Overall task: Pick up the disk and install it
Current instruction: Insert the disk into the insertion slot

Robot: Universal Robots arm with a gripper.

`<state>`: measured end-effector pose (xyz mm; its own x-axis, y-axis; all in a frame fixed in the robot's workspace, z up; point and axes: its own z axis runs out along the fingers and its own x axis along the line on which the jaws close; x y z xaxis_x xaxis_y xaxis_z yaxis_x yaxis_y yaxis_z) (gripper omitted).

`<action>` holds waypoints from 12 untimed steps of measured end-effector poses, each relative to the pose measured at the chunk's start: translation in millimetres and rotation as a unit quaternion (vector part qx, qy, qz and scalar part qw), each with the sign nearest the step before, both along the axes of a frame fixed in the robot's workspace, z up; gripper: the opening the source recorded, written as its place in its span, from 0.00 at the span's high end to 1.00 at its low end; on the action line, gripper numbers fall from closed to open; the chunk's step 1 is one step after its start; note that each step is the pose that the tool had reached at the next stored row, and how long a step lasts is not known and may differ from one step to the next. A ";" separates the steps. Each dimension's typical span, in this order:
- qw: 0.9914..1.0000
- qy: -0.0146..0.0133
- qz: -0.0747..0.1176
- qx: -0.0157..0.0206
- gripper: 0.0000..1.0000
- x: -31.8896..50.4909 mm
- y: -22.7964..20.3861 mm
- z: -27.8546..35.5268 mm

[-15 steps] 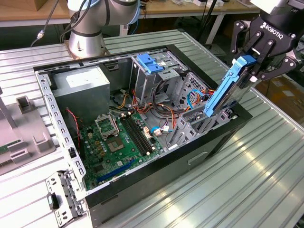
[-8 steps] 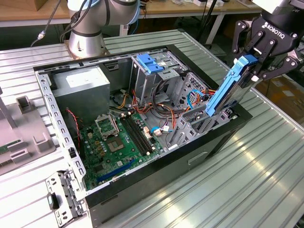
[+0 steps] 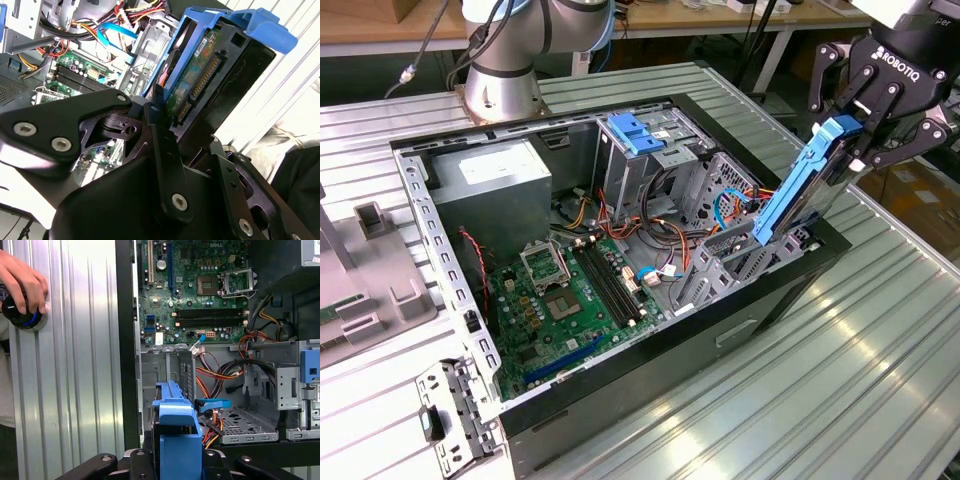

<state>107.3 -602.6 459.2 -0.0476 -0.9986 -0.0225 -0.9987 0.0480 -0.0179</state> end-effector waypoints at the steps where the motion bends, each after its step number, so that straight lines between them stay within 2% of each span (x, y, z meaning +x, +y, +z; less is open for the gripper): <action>1: 1.000 0.000 0.000 0.000 0.63 0.1 0.0 0.0; 2: 1.000 0.000 0.000 0.000 0.63 0.0 0.0 0.0; 7: 1.000 0.000 0.000 0.000 0.63 -12.0 0.0 -0.6; 12: 1.000 0.000 0.000 0.000 0.63 -20.8 0.7 -4.4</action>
